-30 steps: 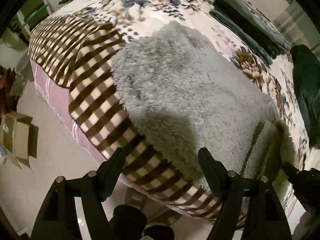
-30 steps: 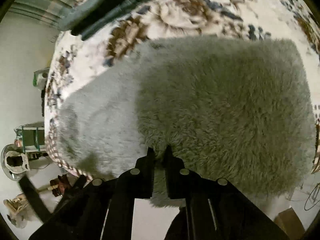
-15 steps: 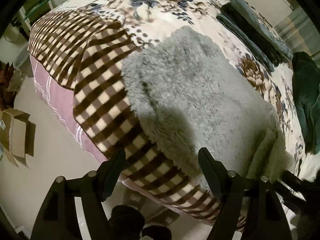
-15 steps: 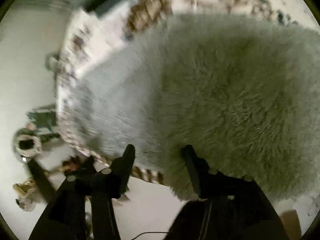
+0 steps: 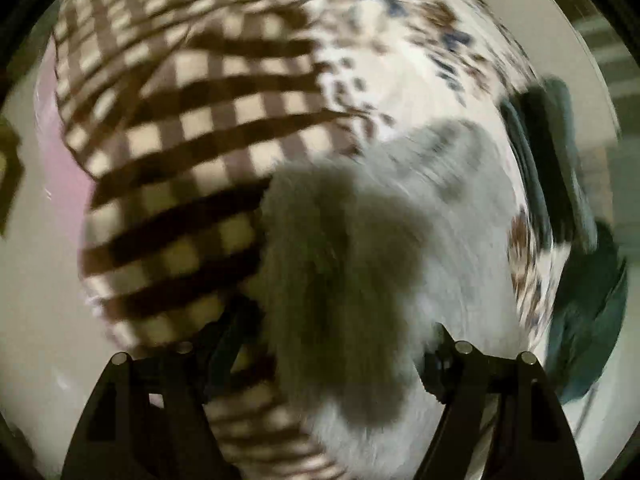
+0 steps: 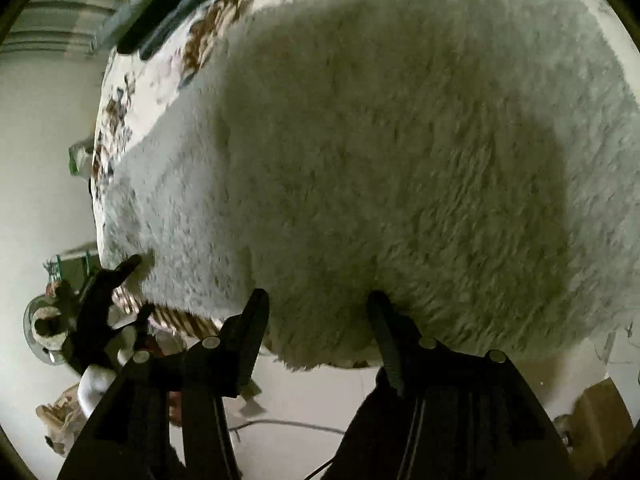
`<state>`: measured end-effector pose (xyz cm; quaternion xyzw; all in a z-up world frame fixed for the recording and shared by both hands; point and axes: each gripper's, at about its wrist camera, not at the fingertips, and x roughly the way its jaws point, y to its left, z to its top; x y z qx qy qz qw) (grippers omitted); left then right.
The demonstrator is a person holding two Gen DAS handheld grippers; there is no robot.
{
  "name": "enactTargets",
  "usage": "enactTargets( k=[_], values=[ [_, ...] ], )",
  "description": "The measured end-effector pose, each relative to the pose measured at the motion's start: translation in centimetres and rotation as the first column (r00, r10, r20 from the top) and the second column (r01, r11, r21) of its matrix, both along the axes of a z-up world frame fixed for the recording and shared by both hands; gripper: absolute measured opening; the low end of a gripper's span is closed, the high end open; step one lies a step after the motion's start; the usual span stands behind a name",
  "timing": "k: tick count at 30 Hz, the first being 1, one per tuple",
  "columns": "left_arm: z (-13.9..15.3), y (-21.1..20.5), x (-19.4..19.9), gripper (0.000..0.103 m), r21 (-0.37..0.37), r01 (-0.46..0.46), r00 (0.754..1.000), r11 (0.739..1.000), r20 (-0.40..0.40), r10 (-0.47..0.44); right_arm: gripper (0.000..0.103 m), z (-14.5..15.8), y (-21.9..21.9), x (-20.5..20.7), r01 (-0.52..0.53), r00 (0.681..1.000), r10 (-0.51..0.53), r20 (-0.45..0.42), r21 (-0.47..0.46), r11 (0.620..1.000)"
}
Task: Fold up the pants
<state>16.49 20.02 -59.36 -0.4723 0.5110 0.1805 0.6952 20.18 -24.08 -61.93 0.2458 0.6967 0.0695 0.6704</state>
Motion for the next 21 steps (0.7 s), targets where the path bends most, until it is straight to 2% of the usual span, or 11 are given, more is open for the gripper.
enactTargets(
  k=[3, 4, 5, 6, 7, 10, 11, 12, 16, 18, 21],
  values=[
    [-0.9, 0.6, 1.1, 0.073, -0.024, -0.048, 0.998, 0.999, 0.026, 0.049, 0.055, -0.5, -0.8, 0.6, 0.006, 1.0, -0.006, -0.002, -0.026, 1.0],
    [-0.6, 0.5, 1.3, 0.06, -0.005, -0.049, 0.997, 0.999, 0.052, 0.049, 0.055, -0.6, -1.0, 0.6, 0.006, 1.0, -0.007, -0.004, -0.03, 1.0],
    [0.1, 0.2, 1.5, 0.043, 0.031, -0.043, 0.995, 0.999, 0.087, 0.04, 0.055, -0.6, -1.3, 0.4, 0.006, 1.0, -0.006, -0.005, -0.031, 0.999],
    [0.7, -0.2, 1.7, 0.02, 0.045, -0.026, 0.994, 0.999, 0.108, 0.022, 0.055, -0.7, -1.5, 0.5, 0.004, 1.0, -0.004, -0.004, -0.035, 0.999],
    [1.7, -0.8, 2.0, 0.017, 0.093, -0.006, 0.993, 0.996, 0.118, -0.005, 0.055, -0.7, -1.9, 0.5, 0.001, 1.0, -0.001, -0.001, -0.041, 0.999],
    [6.1, -3.4, 2.0, 0.014, 0.262, 0.054, 0.975, 0.964, 0.193, -0.107, 0.055, -0.6, -2.3, 0.2, -0.005, 1.0, 0.006, 0.014, -0.047, 0.999],
    [7.4, -4.2, 1.8, 0.014, 0.296, 0.066, 0.968, 0.953, 0.213, -0.134, 0.055, -0.2, -2.5, 0.2, -0.014, 1.0, 0.015, 0.025, -0.05, 0.999],
    [9.3, -5.4, 1.6, 0.014, 0.325, 0.076, 0.957, 0.943, 0.241, -0.16, 0.062, 0.0, -2.7, 0.2, -0.02, 0.999, 0.022, 0.038, -0.055, 0.998],
    [15.6, -9.6, 0.7, 0.013, 0.419, 0.116, 0.908, 0.901, 0.323, -0.267, 0.082, 1.7, -4.1, 0.1, -0.009, 0.994, 0.013, 0.11, -0.033, 0.999],
    [18.7, -12.1, 0.3, 0.013, 0.46, 0.141, 0.88, 0.877, 0.348, -0.324, 0.086, 2.9, -6.1, -0.1, 0.022, 0.989, -0.021, 0.144, -0.01, 1.0],
    [22.6, -18.0, 0.1, 0.013, 0.487, 0.205, 0.827, 0.849, 0.378, -0.417, 0.091, 4.3, -9.7, -0.8, 0.089, 0.982, -0.09, 0.166, 0.016, 0.996]
  ],
)
